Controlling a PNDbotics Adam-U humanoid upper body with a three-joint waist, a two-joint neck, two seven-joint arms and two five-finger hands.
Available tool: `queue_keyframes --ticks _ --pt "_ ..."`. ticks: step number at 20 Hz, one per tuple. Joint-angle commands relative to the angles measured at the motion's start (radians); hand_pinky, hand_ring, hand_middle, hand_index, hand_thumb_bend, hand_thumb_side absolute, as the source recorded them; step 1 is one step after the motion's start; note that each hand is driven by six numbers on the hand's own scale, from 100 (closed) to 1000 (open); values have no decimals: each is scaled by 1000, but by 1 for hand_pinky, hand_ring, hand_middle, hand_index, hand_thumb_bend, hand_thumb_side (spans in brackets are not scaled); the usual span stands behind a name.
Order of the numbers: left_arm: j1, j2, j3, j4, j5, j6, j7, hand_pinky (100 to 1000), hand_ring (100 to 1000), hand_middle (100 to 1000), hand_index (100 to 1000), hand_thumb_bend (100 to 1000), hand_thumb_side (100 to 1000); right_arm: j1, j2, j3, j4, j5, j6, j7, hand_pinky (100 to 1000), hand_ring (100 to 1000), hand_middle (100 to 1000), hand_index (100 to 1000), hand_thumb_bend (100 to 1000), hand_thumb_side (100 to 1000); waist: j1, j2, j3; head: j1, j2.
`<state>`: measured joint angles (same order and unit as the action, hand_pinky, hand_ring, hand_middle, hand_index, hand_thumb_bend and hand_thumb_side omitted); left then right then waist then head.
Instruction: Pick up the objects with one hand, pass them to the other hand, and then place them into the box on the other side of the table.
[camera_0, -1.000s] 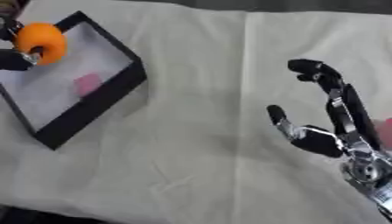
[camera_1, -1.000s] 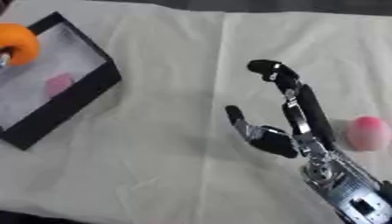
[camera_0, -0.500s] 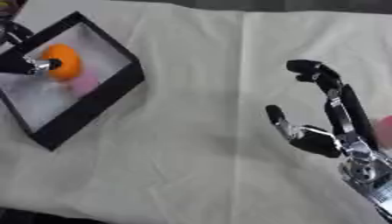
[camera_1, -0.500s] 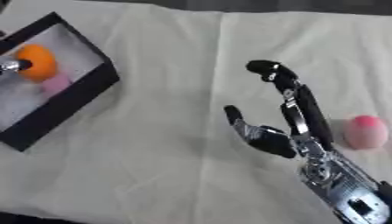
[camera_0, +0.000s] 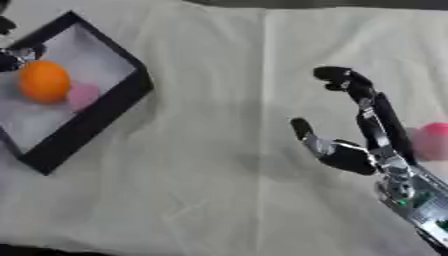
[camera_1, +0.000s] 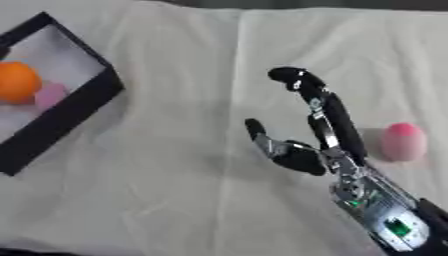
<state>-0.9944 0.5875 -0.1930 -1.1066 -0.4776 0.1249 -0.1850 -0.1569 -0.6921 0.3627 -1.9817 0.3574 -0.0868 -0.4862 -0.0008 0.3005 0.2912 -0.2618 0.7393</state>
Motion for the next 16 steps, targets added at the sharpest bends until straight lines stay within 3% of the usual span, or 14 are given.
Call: queue_keyframes --ticks 1,8,10,12,13,16 --pt "-28 27 -16 -136 116 34 8 972 689 655 769 100 494 10 -35 -21 -18 10 -3 -7 781 867 803 849 396 420 -4 -50 -5 -64 17" --pt "-24 48 -78 -349 278 79 -9 971 677 661 759 100 516 105 -77 -41 -18 60 -13 20 799 880 822 854 429 391 -1 -97 -44 -88 31" --pt "-15 58 -82 -379 309 89 -8 970 674 660 754 100 518 137 -84 -45 -18 82 -9 25 800 880 823 853 437 390 0 -108 -56 -84 31" --pt "-1 69 -80 -403 336 96 -1 973 668 657 750 100 521 172 -89 -47 -18 102 1 28 805 879 821 850 521 394 -1 -118 -70 -77 31" --pt "7 74 -77 -414 350 100 4 974 664 651 744 100 529 191 -89 -48 -18 117 6 28 805 878 819 847 478 329 -2 -122 -77 -72 31" --pt "35 88 -63 -444 398 105 30 977 656 644 738 100 539 244 -81 -50 -18 151 21 27 804 873 812 840 495 301 -8 -132 -99 -59 31"
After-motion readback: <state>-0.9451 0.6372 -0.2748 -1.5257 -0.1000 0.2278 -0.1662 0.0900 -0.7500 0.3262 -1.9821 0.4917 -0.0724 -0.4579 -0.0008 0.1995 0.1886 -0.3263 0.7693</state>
